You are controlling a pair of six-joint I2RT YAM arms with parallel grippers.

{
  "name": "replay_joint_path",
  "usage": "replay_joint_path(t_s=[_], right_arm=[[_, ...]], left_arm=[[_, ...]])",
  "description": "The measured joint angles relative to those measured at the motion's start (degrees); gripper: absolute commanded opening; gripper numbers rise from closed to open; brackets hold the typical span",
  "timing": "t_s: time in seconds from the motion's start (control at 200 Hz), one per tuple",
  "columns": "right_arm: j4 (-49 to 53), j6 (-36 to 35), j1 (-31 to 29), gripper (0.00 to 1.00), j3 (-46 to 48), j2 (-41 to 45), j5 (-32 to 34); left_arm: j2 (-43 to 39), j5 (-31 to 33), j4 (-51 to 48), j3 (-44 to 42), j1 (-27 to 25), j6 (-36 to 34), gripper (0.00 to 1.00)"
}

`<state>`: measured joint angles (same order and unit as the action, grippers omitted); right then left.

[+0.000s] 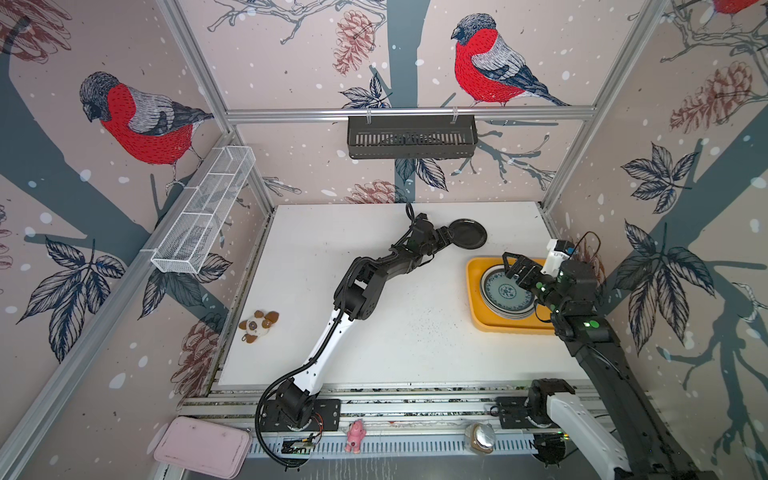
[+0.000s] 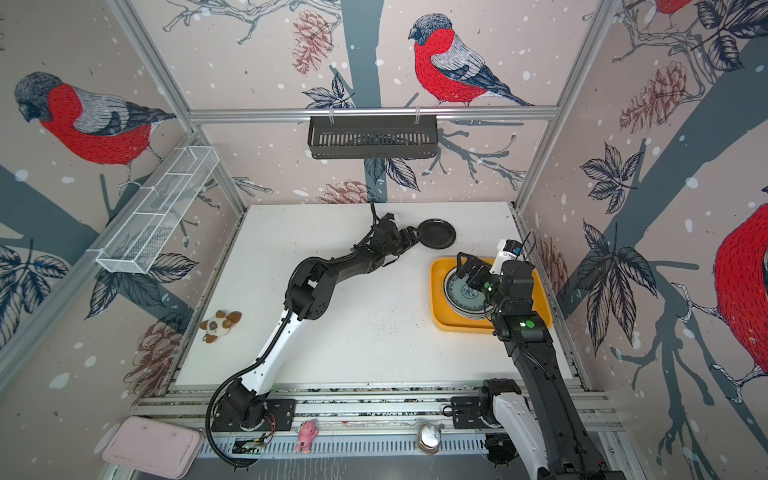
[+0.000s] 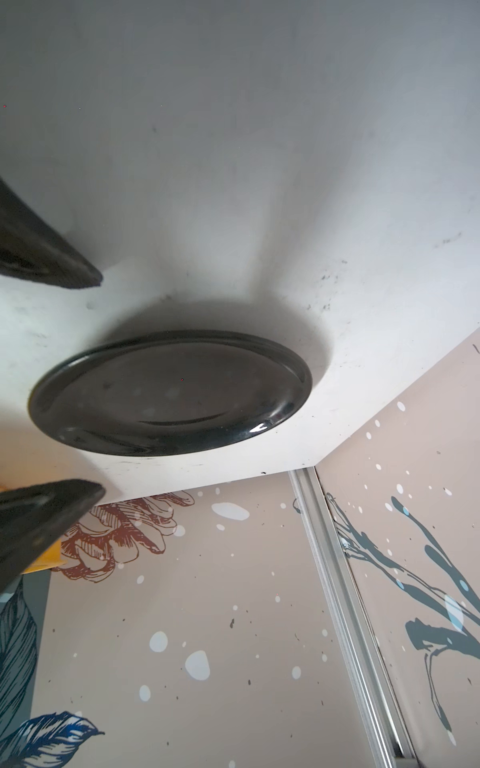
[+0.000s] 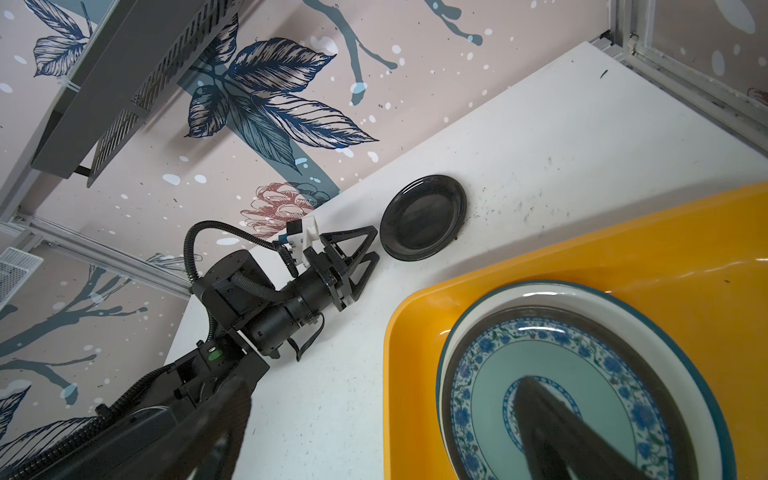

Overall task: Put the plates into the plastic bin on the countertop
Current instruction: 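Grasp the black plate rim with the left gripper and tilt it upright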

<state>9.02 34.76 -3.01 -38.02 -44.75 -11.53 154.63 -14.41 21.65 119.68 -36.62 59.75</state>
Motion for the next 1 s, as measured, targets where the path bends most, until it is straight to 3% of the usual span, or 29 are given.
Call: replay_joint_path(t_s=[0.2,0.49,0.996], right_arm=[[0.7,0.04,0.0,0.99,-0.24,0.2,0.04],[1.62,0.07,0.0,1.0,-0.33,1.51,1.03],[2.03,1.09,0.0,1.0,-0.33,2.03,3.45]], left_arm=[[4.68,3.98,-1.11,7.04,-1.31,2.01,0.59],[6.47,8.39,-6.12,10.86,-1.53,5.35,0.4],[8.33,9.88,-11.67,15.45,-1.77,4.33,0.11]])
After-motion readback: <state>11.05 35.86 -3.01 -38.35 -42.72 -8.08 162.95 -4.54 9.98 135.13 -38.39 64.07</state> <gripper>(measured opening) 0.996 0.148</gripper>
